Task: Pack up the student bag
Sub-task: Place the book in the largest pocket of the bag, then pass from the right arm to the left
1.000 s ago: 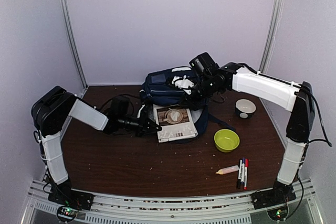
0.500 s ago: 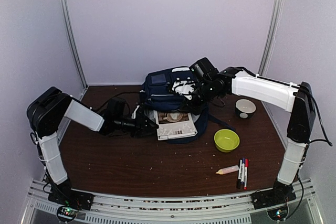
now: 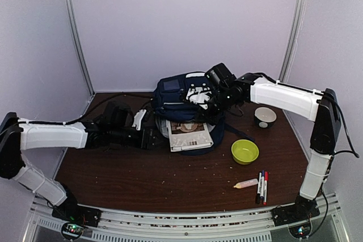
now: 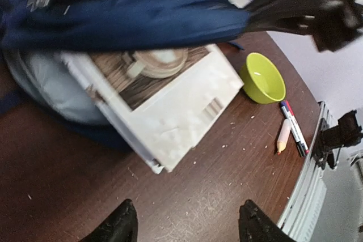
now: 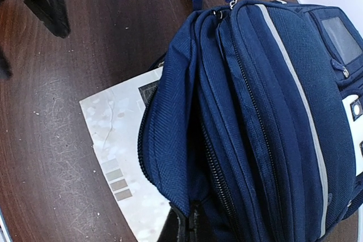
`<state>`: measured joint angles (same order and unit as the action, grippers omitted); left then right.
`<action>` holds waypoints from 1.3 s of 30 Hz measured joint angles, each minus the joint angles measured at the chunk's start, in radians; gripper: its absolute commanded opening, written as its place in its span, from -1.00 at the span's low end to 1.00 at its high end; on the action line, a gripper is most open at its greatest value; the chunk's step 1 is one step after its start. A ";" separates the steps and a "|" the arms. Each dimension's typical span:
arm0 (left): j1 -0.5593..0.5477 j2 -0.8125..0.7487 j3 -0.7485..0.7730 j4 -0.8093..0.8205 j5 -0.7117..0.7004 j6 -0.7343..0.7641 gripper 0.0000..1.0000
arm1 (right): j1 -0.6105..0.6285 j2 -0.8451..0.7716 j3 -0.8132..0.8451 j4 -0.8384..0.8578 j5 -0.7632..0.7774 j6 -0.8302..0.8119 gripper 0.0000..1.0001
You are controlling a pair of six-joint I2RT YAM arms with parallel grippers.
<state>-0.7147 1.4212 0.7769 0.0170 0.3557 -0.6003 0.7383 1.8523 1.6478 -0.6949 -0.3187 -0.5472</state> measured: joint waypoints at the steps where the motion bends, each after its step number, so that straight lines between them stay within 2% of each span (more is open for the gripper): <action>1: -0.035 -0.036 0.007 -0.011 -0.059 0.061 0.25 | 0.000 0.000 -0.004 0.001 -0.003 0.000 -1.00; 3: -0.090 -0.105 0.007 -0.008 -0.151 0.183 0.25 | 0.000 0.000 -0.013 0.003 -0.013 0.001 -1.00; 6: -0.100 -0.143 -0.006 0.056 -0.241 0.342 0.25 | 0.000 0.000 -0.033 0.010 -0.025 0.002 -1.00; 10: -0.097 -0.090 -0.006 0.151 -0.292 0.547 0.24 | 0.000 -0.001 -0.061 0.024 -0.035 0.005 -1.00; 14: -0.116 0.008 0.055 0.167 -0.295 0.716 0.23 | 0.000 -0.003 -0.070 0.036 -0.043 0.013 -1.00; 21: -0.161 0.120 0.164 0.197 -0.305 0.900 0.22 | -0.004 -0.034 -0.084 0.057 -0.060 0.034 -1.00; 28: -0.173 0.236 0.181 0.306 -0.359 0.983 0.15 | -0.004 -0.069 -0.100 0.063 -0.082 0.049 -1.00; 30: -0.175 0.261 0.182 0.346 -0.379 0.998 0.03 | -0.005 -0.077 -0.106 0.063 -0.085 0.049 -1.00; 35: -0.177 0.307 0.204 0.407 -0.418 1.014 -0.58 | -0.007 -0.081 -0.121 0.064 -0.089 0.049 -1.00; 37: -0.177 0.310 0.208 0.409 -0.433 1.021 -0.73 | -0.009 -0.081 -0.124 0.065 -0.093 0.050 -1.00; 39: -0.177 0.311 0.212 0.409 -0.444 1.020 -0.86 | -0.012 -0.085 -0.130 0.072 -0.098 0.050 -0.84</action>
<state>-0.8913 1.7317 0.9890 0.4259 -0.0883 0.4202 0.7261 1.7676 1.5181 -0.6231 -0.4168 -0.4976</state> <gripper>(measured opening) 0.162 0.009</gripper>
